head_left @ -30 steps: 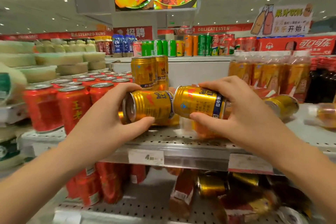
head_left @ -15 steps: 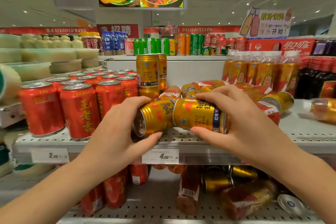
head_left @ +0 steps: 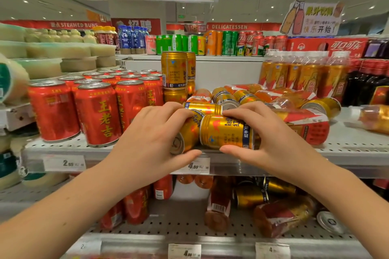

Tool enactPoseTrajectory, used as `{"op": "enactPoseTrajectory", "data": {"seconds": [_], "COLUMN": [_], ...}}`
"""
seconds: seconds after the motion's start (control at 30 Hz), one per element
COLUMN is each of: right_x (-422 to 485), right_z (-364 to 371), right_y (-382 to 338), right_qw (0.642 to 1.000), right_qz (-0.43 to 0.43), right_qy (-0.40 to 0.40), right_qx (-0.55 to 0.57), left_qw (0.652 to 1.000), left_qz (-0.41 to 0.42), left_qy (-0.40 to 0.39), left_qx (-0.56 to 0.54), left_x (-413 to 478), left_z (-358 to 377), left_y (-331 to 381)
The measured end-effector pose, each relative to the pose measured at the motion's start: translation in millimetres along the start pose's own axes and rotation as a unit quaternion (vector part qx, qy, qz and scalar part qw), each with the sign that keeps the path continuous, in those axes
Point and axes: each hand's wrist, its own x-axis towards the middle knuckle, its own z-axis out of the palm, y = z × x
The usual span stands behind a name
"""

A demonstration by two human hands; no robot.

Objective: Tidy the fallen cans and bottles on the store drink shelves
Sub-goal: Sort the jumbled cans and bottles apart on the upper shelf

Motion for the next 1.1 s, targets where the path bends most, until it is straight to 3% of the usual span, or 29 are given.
{"op": "enactPoseTrajectory", "data": {"seconds": [0.2,0.4,0.6,0.77,0.87,0.97,1.1], "right_x": [-1,0,-3,-5,-6,-7,0], "right_z": [6,7,5,-21,-42,-48,-48], "right_y": [8,14,15,36,58,66,69], "right_qw": [1.0,0.999,0.999,0.994,0.989,0.979,0.967], "right_qz": [-0.011,-0.029,-0.033,0.016,0.073,0.071,0.072], "right_qy": [0.014,0.018,0.011,0.109,0.022,-0.074,-0.084], "right_qx": [0.015,0.007,0.005,-0.017,-0.129,-0.178,-0.228], "left_qw": [0.999,0.999,0.999,0.999,0.998,0.995,0.989], "left_qz": [-0.018,-0.005,0.009,0.004,0.015,0.028,0.048], "left_qy": [-0.004,-0.016,0.002,-0.009,-0.024,-0.055,-0.07], "left_qx": [-0.031,0.047,0.049,0.045,0.058,0.074,0.121], "left_x": [11,25,26,27,28,30,36], "left_z": [0,0,3,2,0,-2,-1], "left_y": [19,27,23,24,26,30,36]}}
